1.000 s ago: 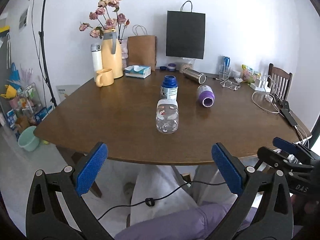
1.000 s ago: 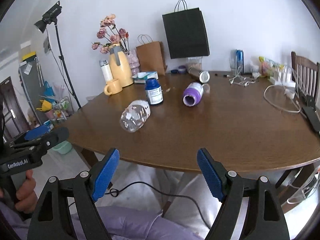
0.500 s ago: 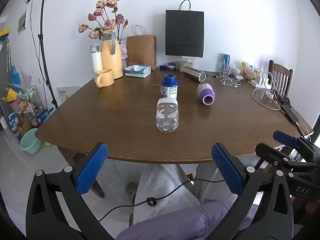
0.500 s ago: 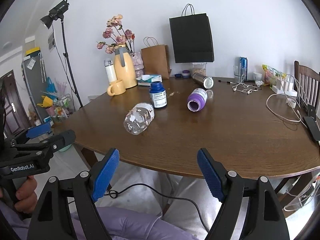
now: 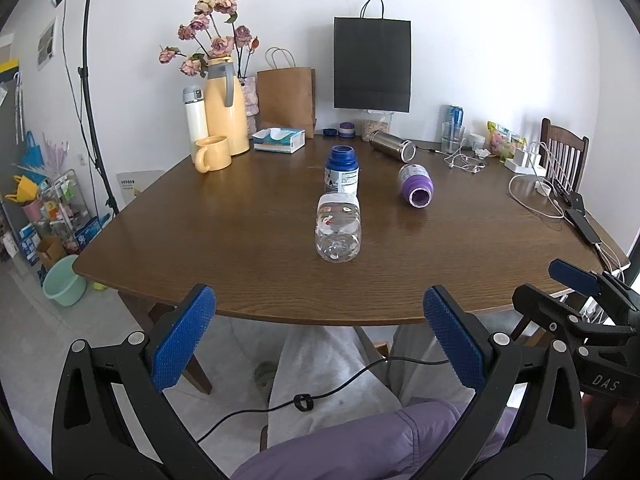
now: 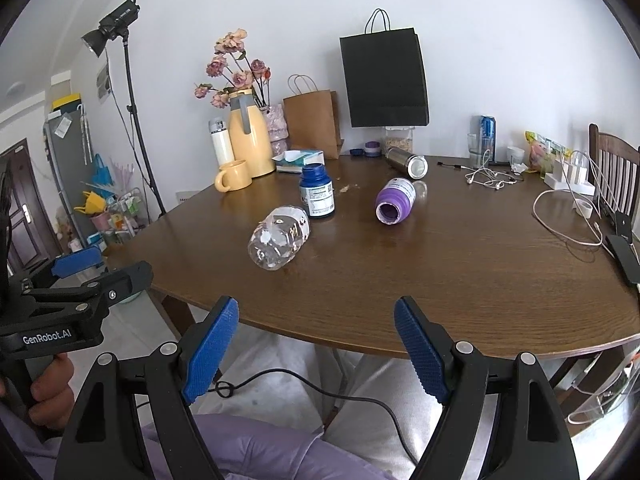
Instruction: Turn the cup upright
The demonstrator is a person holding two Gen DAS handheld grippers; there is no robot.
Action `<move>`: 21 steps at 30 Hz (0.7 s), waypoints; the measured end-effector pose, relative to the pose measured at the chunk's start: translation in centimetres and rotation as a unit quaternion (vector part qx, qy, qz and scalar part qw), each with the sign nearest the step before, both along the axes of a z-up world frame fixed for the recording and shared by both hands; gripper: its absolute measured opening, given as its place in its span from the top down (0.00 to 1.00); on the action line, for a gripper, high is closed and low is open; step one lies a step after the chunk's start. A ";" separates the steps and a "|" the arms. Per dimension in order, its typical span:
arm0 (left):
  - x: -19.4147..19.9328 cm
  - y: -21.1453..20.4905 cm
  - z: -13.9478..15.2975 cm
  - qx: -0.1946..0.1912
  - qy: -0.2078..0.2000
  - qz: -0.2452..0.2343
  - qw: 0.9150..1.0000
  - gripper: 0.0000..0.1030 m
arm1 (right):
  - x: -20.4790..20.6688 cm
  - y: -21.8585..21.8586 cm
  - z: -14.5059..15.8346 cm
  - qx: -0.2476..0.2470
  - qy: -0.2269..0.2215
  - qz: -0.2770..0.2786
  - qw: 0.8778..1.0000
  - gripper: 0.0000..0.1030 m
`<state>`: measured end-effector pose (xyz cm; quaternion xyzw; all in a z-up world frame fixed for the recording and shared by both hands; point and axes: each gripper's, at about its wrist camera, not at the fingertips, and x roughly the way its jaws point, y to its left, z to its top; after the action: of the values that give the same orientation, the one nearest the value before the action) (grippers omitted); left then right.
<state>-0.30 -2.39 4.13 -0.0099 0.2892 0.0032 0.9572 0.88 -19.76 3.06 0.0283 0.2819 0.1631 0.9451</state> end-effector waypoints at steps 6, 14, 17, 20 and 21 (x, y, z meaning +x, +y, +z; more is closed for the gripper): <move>0.0 0.1 0.0 0.001 -0.001 0.000 1.000 0.00 | 0.0 0.2 -0.1 0.000 0.002 0.001 1.000 0.18; 0.0 0.2 0.0 0.002 0.000 -0.001 1.000 0.00 | 0.0 0.1 -0.2 0.001 0.002 0.002 1.000 0.18; 0.0 0.2 -0.1 0.002 0.001 -0.001 1.000 0.00 | 0.0 0.0 -0.2 0.001 0.000 0.001 1.000 0.18; 0.0 0.2 0.0 0.002 0.001 -0.001 1.000 0.00 | -0.1 0.1 -0.2 0.000 0.000 0.001 1.000 0.18; 0.0 0.3 -0.1 0.002 0.001 -0.002 1.000 0.00 | -0.1 0.1 -0.2 0.000 -0.001 0.002 1.000 0.18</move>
<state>-0.31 -2.13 4.08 -0.0077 0.2902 0.0021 0.9569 0.79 -19.70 2.86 0.0277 0.2814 0.1648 0.9449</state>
